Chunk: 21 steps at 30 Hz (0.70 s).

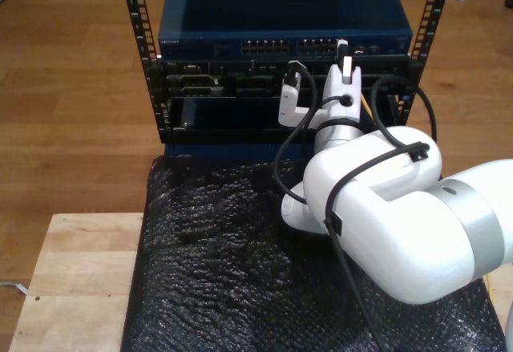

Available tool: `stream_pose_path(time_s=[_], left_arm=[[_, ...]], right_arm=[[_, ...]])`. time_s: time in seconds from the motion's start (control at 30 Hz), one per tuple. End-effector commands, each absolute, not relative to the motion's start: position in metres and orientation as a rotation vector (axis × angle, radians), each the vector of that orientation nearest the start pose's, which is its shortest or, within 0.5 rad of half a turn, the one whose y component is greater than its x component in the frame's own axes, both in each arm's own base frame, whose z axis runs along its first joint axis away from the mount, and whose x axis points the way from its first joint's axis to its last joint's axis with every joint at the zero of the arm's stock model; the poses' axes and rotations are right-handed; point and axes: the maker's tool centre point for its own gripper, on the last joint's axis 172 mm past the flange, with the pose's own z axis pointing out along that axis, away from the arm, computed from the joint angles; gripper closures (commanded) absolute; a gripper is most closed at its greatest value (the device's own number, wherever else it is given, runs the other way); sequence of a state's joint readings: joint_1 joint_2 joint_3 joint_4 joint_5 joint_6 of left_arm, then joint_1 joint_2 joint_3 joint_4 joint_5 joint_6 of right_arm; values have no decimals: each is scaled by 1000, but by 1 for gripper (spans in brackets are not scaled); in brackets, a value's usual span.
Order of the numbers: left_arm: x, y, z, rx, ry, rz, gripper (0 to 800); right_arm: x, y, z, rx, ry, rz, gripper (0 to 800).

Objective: Grab the cable and plug it in

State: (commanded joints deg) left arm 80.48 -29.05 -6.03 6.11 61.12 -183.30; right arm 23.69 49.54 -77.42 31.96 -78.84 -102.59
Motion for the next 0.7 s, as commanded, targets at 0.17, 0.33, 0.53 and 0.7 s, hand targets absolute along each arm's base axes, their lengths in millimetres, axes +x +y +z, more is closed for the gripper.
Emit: stream_pose_path(time_s=[0.17,0.33,0.53,0.7], left_arm=[[-1,122,32,-2255,2707,-396,0],[-1,122,32,-2255,2707,-396,0],[-1,121,32,-2256,2708,-397,0],[-1,122,32,-2255,2707,-396,0]], right_arm=[[678,152,274,1103,968,1234,485],[665,163,274,1111,1013,1234,423],[646,167,291,1114,1035,1240,378],[629,159,309,1116,1047,1235,360]])
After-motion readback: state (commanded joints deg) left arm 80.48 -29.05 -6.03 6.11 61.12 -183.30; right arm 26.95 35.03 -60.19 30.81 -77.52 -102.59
